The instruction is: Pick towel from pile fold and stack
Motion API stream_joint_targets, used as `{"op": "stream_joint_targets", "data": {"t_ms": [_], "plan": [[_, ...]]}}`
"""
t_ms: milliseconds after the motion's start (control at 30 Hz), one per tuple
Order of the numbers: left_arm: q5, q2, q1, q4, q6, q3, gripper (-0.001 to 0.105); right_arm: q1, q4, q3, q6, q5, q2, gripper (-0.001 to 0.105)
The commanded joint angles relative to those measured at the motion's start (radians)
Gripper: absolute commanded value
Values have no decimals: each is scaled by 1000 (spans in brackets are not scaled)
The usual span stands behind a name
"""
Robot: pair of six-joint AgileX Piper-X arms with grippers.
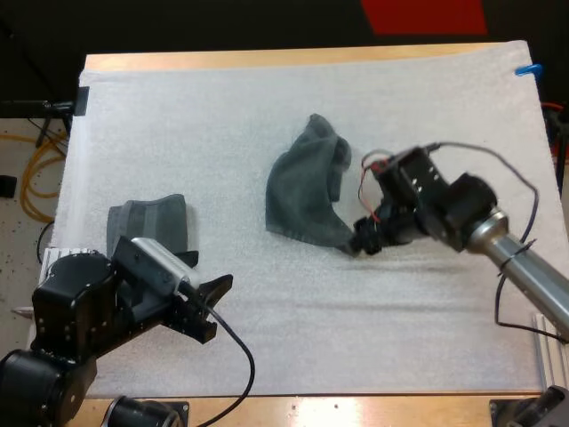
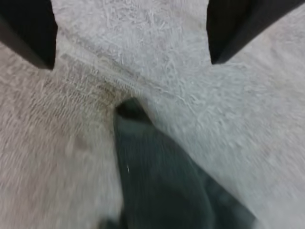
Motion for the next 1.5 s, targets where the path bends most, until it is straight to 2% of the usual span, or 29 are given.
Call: {"op": "stream_joint_targets", "data": {"t_ms": [0,133,233,467,600,700,767,900,1033,1167,1267,1333,1367,1467], "plan": [[-13,-3,-3,14,-1,-5,58,-6,-48,31,11,7,-1,63],[-13,-3,-3,26,-1,-5,58,-18,-174,140,35,10,32,63],[-13,-3,-3,26,-1,-5,58,-43,-235,168,49,-6,88,63],[-13,-3,-3,26,-1,-5,58,-89,-318,169,51,-104,216,62],[-13,-3,-3,26,4,-5,58,-89,-370,169,72,-113,267,46],[-13,-3,-3,24,9,-5,58,-89,-403,169,72,-192,286,39],[-13,-3,-3,23,16,-5,58,-89,-428,169,76,-226,290,39],[-13,-3,-3,16,18,-5,58,-89,-475,169,116,-226,292,39],[-13,-3,-3,8,18,-5,58,-89,-475,169,118,-217,314,39],[-13,-3,-3,0,18,-5,58,-89,-474,169,163,-219,352,39],[-13,-3,-3,0,18,-5,58,-89,-473,169,164,-219,361,28],[-13,-3,-3,0,18,-5,58,-89,-461,167,159,-219,353,4],[-13,-3,-3,0,18,-5,58,-89,-454,167,157,-219,349,0],[-13,-3,-3,0,18,-5,58,-89,-401,167,130,-216,317,0]]}}
